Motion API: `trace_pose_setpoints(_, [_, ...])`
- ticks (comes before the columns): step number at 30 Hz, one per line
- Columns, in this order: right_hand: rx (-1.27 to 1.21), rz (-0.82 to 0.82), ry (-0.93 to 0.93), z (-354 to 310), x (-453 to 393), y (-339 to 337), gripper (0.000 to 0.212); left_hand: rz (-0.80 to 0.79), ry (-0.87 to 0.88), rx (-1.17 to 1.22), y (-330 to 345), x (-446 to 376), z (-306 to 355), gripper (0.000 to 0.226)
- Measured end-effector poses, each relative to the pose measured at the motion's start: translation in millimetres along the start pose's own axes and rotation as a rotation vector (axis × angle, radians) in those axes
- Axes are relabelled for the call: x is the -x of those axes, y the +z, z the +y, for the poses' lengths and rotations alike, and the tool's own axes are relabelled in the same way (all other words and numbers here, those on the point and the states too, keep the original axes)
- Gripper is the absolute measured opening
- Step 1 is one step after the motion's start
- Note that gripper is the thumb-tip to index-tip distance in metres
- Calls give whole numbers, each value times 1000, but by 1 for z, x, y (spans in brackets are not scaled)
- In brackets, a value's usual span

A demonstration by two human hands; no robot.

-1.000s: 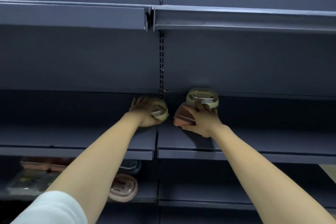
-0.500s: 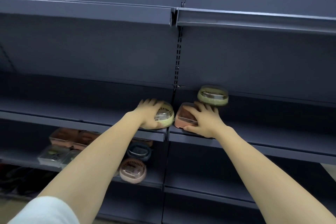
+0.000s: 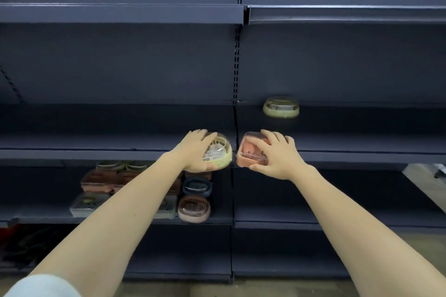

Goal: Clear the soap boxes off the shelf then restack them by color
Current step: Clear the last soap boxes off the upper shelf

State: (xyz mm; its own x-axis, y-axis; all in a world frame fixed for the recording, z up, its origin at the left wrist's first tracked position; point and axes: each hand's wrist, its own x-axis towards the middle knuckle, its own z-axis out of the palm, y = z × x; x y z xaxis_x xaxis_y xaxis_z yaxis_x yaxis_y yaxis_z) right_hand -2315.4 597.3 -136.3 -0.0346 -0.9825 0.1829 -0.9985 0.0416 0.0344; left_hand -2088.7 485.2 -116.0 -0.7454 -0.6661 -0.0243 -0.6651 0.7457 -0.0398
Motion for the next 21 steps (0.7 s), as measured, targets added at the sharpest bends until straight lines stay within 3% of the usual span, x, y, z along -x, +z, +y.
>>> trace_pose_setpoints(7, [-1, -30, 27, -40, 53, 19, 75, 63, 84, 92, 39, 52, 7, 97])
trace_pose_setpoints(13, [32, -154, 17, -52, 79, 45, 72, -17, 124, 95, 81, 71, 13, 97])
trace_pose_setpoints(21, [-30, -314, 19, -28, 73, 99, 71, -138, 80, 139, 138, 37, 30, 96])
